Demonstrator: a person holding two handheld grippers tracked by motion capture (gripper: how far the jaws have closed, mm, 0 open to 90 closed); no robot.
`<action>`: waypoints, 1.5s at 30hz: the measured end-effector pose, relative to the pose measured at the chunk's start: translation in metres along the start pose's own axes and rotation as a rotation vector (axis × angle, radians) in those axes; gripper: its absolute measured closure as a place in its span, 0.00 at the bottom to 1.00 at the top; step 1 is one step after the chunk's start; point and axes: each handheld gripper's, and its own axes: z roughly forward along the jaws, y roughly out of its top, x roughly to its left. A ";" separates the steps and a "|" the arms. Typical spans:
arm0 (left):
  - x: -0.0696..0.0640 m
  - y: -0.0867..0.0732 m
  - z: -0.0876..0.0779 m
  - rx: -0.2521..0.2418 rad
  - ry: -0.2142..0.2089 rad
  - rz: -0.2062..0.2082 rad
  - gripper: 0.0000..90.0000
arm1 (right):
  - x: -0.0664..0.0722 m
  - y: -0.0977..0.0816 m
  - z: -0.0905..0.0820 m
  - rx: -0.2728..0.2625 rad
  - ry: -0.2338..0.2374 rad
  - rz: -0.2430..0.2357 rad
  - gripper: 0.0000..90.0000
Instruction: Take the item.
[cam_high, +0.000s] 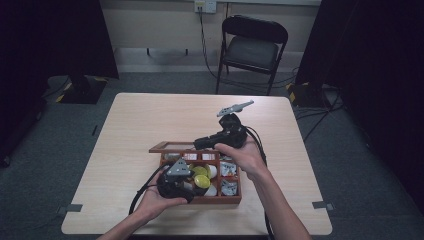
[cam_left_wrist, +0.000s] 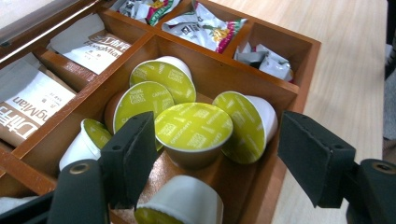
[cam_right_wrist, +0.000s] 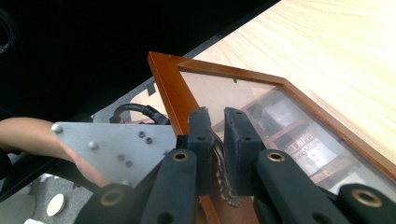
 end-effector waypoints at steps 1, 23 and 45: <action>0.000 0.001 0.002 0.001 -0.006 0.002 0.31 | 0.000 0.000 0.000 -0.001 0.000 0.001 0.90; 0.010 0.011 0.031 0.151 0.016 -0.014 0.31 | 0.000 0.001 0.000 0.000 0.000 -0.005 0.91; 0.009 0.013 0.040 0.213 0.023 -0.036 0.42 | 0.000 0.000 0.000 -0.002 -0.001 -0.008 0.91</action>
